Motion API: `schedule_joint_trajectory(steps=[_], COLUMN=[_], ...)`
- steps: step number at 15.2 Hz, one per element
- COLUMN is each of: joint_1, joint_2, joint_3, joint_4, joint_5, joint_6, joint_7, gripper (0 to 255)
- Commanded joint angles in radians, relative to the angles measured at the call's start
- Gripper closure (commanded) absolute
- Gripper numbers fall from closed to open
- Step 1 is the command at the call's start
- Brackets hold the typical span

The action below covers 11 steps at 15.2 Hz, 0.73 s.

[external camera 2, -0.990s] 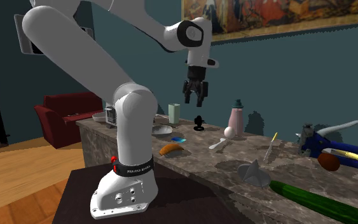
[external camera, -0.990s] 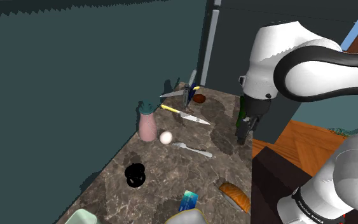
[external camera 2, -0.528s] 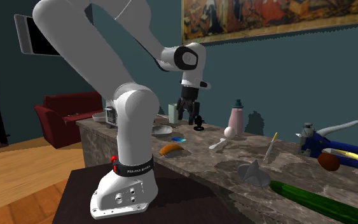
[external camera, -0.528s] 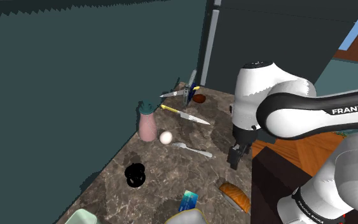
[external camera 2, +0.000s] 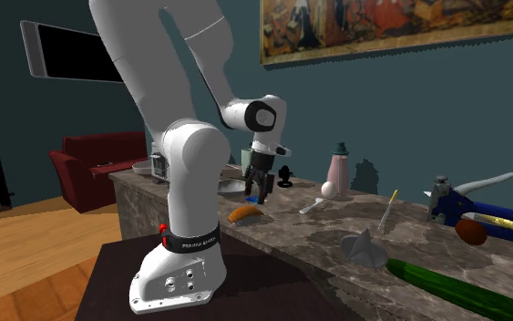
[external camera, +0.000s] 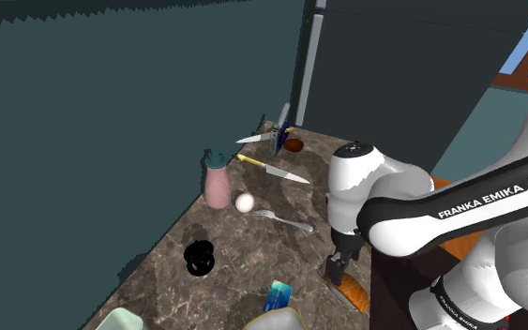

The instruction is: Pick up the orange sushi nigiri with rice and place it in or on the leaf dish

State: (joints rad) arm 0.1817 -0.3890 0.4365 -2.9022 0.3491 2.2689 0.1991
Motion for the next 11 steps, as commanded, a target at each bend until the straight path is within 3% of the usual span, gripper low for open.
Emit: schedule_joint_trajectory(steps=[1,7,11], joint_1=[0.001,0.0,0.001], joint_2=[0.057,0.168,0.168], joint_3=[0.016,0.04,0.04], joint_4=[-0.009,-0.042,-0.042], joint_5=[0.008,0.017,0.017], joint_6=[0.061,0.205,0.205], joint_7=[0.006,0.011,0.011], gripper=[0,0,0])
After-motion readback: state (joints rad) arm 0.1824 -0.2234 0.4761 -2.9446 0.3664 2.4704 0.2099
